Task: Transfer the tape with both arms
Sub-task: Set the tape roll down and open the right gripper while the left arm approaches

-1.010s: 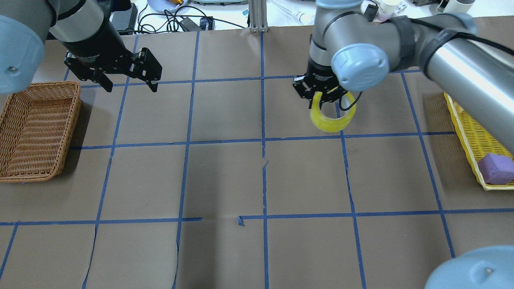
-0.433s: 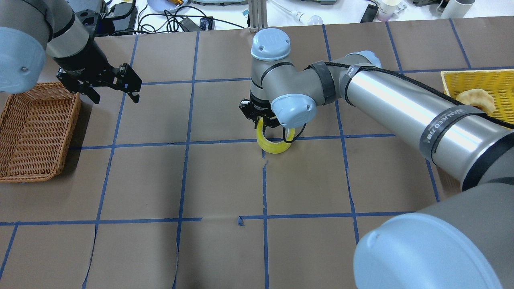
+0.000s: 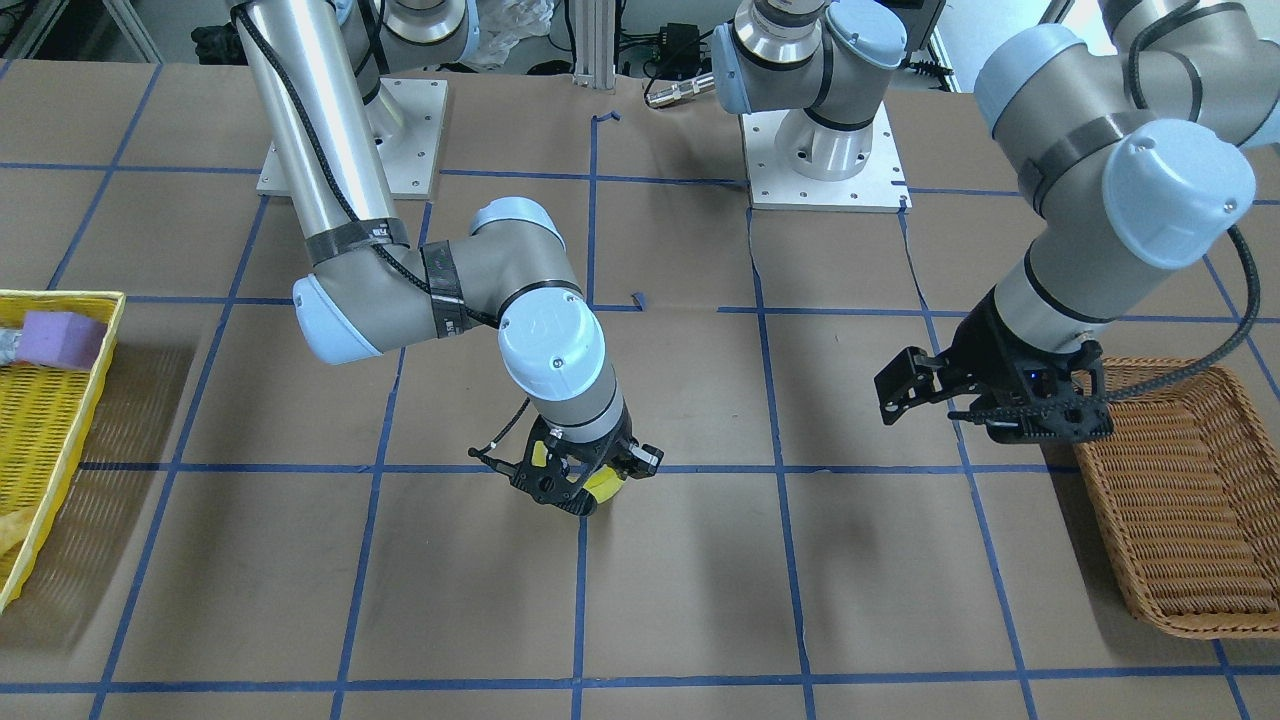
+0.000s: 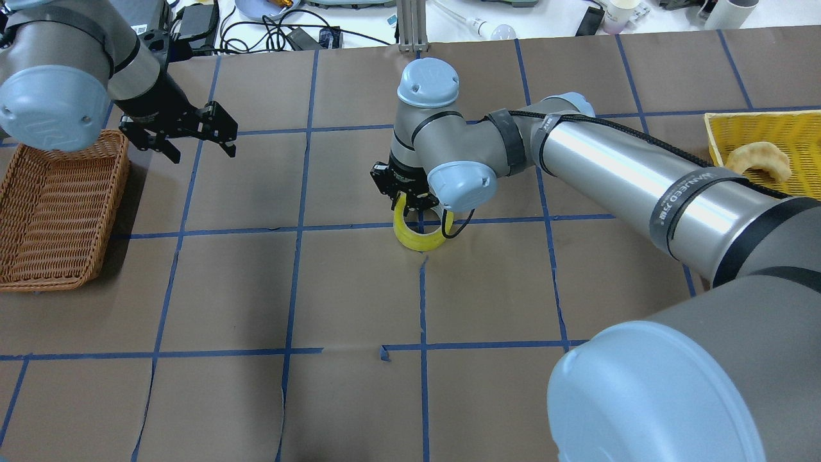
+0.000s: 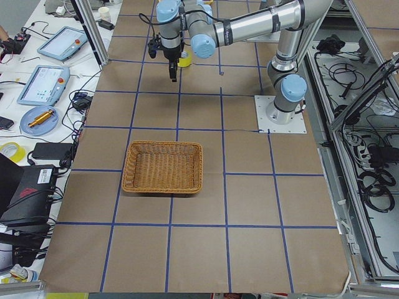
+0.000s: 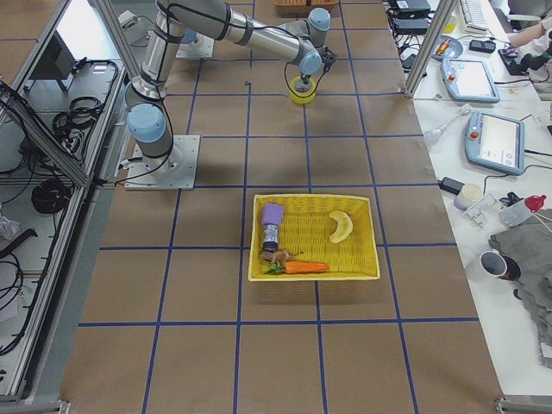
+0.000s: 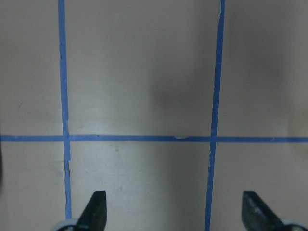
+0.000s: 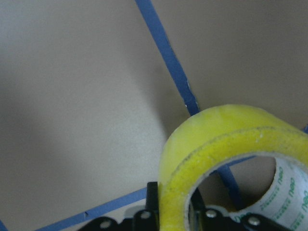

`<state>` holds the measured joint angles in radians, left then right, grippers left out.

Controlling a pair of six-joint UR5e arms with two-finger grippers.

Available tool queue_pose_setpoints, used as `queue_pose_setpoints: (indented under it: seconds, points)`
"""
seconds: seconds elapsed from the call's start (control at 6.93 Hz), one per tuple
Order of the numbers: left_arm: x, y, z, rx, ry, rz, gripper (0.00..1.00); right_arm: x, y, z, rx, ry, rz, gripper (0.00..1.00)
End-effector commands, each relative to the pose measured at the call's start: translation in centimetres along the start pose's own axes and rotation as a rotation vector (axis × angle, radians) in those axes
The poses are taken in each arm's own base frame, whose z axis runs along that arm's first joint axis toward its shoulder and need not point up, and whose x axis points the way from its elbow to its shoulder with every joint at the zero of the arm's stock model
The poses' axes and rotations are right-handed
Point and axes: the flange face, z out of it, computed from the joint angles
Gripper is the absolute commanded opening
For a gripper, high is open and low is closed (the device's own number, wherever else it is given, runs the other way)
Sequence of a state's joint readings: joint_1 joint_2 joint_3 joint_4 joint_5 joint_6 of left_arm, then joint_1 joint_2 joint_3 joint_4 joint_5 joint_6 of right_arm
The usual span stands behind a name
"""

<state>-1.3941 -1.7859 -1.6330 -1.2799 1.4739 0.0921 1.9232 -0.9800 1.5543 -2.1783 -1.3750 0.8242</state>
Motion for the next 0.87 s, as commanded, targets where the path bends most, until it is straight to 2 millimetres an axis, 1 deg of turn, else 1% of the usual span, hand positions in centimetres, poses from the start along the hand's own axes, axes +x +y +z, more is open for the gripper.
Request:
queue_pose_setpoints:
  seconds: [0.0,0.14,0.29,0.43,0.58,0.72]
  points:
    - [4.3,0.4,2.6,-0.040,0.141,-0.335,1.00,-0.4,-0.4,0.0,0.034,-0.028,-0.008,0.79]
    - [8.3,2.4,4.2,-0.065,0.132,-0.387,1.00,-1.0,-0.5,-1.8,0.058,-0.052,-0.020,0.81]
    - [12.6,3.8,5.2,-0.036,0.145,-0.442,1.00,-1.5,-0.7,-5.4,0.105,-0.041,-0.043,0.80]
    - [14.8,4.7,6.3,-0.027,0.161,-0.553,1.00,0.4,-1.2,-9.0,0.151,0.070,-0.163,0.86]
    - [15.9,5.6,7.4,-0.064,0.210,-0.605,1.00,3.0,-2.8,-12.0,0.182,0.127,-0.216,0.99]
    - [16.4,6.5,9.0,-0.087,0.212,-0.605,1.00,7.1,-5.3,-14.6,0.132,0.184,-0.199,1.00]
